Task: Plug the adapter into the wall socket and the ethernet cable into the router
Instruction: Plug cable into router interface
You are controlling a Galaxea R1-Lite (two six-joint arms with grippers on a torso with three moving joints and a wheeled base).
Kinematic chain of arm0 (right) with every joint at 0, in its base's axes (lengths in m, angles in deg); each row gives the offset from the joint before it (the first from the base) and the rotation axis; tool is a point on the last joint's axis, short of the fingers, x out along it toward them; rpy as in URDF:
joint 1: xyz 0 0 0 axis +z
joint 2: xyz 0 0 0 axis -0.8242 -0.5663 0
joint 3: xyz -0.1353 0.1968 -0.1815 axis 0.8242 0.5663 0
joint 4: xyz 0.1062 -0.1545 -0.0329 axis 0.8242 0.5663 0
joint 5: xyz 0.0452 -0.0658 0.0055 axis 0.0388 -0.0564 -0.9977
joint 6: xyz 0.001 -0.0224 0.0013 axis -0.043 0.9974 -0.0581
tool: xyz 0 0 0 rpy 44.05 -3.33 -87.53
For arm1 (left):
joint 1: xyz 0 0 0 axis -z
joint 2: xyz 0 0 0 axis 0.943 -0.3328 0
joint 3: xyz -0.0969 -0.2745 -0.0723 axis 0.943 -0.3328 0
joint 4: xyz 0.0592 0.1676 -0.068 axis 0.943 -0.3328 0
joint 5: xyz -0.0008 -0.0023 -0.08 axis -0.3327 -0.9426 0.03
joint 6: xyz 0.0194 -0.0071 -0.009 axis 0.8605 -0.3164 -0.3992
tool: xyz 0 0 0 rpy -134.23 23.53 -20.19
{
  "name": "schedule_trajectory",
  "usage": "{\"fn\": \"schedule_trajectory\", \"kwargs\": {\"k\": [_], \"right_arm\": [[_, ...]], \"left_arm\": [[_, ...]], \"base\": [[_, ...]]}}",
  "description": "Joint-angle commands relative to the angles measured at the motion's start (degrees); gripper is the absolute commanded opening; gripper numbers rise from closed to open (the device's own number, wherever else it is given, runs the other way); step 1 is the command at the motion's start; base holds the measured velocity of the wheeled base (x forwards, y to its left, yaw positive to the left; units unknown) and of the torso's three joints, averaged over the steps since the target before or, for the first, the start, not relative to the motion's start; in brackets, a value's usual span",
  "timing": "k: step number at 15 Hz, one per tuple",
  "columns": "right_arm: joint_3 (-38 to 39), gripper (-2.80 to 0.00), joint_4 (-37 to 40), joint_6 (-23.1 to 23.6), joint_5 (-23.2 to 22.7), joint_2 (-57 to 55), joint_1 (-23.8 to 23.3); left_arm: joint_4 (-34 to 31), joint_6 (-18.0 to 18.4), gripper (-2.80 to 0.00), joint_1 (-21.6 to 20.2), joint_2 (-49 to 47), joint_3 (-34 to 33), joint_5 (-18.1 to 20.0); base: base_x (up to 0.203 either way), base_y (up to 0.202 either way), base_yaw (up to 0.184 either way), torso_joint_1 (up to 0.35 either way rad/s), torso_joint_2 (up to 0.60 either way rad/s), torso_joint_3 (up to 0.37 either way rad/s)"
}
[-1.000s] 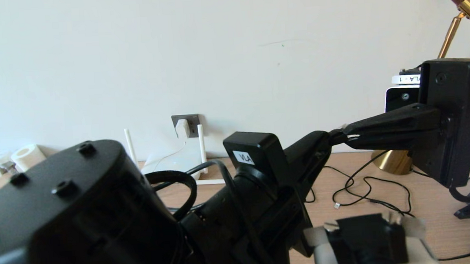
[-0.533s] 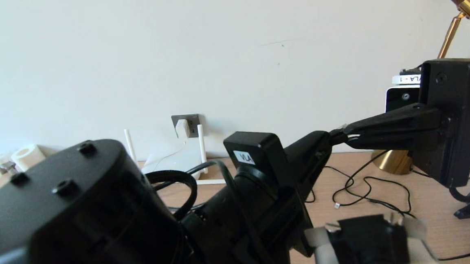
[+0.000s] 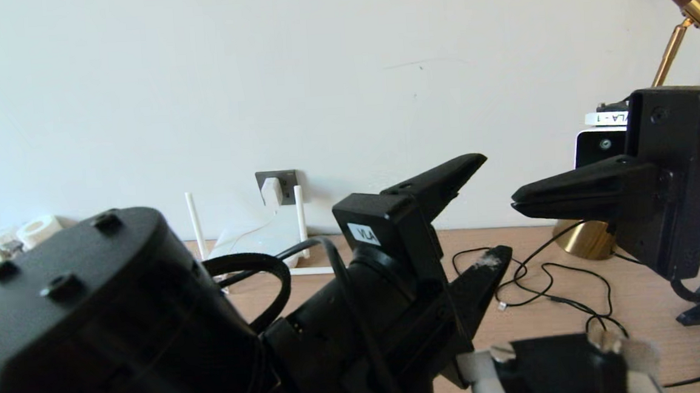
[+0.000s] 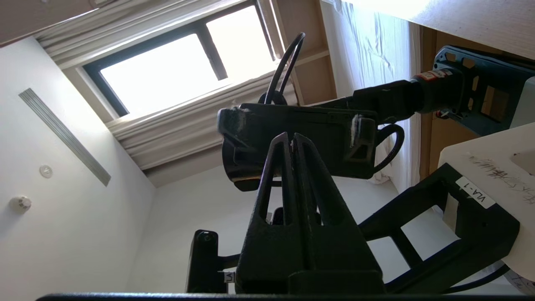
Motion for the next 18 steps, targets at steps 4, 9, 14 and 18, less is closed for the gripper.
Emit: {"fn": "schedule_trajectory", "kwargs": {"k": [4, 9, 14, 18], "right_arm": [[0.71, -2.80, 0.10, -1.12, -0.22, 0.98, -0.07], [5.94, -2.80, -0.17, 10.34, 11.37, -0.16, -0.30], [16.33, -2.80, -0.17, 24.99, 35.92, 5.21, -0.33], [19.97, -2.80, 0.46, 30.23, 38.90, 15.27, -1.05]], "left_arm": [[0.18, 0.12, 0.00, -0.08, 3.08, -4.69, 0.92], [-3.94, -8.25, 0.00, -6.42, 8.77, -16.16, -1.25], [-28.92, -34.61, 0.00, -20.10, 5.82, -19.07, 15.13], [-32.09, -44.58, 0.00, -21.41, -7.24, -11.25, 20.28]], "base": [[0.000, 0.000, 0.000, 0.000, 0.00, 0.000], [0.000, 0.000, 0.000, 0.000, 0.00, 0.000], [0.000, 0.000, 0.000, 0.000, 0.00, 0.000], [0.000, 0.000, 0.000, 0.000, 0.00, 0.000]]}}
